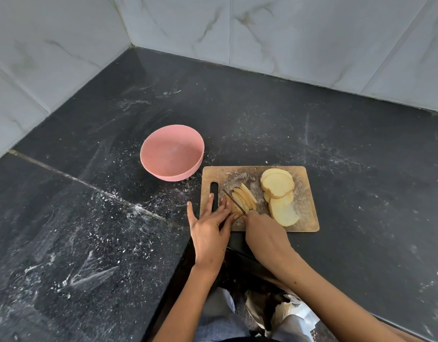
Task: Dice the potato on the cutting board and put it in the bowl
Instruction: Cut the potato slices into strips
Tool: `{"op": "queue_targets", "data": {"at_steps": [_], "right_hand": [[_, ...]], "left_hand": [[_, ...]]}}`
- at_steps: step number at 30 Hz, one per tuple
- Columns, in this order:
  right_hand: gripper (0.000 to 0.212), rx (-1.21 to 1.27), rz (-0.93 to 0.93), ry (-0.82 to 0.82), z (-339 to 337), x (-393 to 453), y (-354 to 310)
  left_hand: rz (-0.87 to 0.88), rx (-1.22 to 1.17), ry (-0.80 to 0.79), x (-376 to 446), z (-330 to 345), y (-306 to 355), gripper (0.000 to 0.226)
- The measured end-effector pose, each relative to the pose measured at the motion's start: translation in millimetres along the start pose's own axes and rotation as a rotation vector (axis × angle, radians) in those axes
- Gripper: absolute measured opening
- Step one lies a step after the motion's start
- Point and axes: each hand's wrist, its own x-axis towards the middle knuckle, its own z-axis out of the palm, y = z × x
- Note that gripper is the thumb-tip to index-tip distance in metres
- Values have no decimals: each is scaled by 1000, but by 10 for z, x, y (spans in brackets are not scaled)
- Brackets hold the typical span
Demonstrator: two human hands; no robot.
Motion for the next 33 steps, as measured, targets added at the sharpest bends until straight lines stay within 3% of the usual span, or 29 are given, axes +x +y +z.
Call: {"op": "queue_targets", "data": {"at_steps": [9, 13, 20, 25, 31, 33], "right_hand": [[27, -57, 15, -66, 5, 93, -45], [27, -37, 54, -82, 94, -71, 91], [23, 54, 67, -133, 158, -453, 305], [32, 201, 65, -59, 167, -444, 425], [36, 390, 64, -122, 229, -357, 617], [36, 341, 49, -105, 234, -399, 611]], "left_hand": [[2, 16, 6, 1, -1, -22, 20], [-26, 5, 1, 0, -7, -15, 34], [-16, 16, 12, -12, 1, -5, 22], [-26, 15, 8, -8, -5, 0, 25], [-16, 37, 9, -7, -2, 6, 26], [-15, 42, 8, -6, -1, -2, 25]]}}
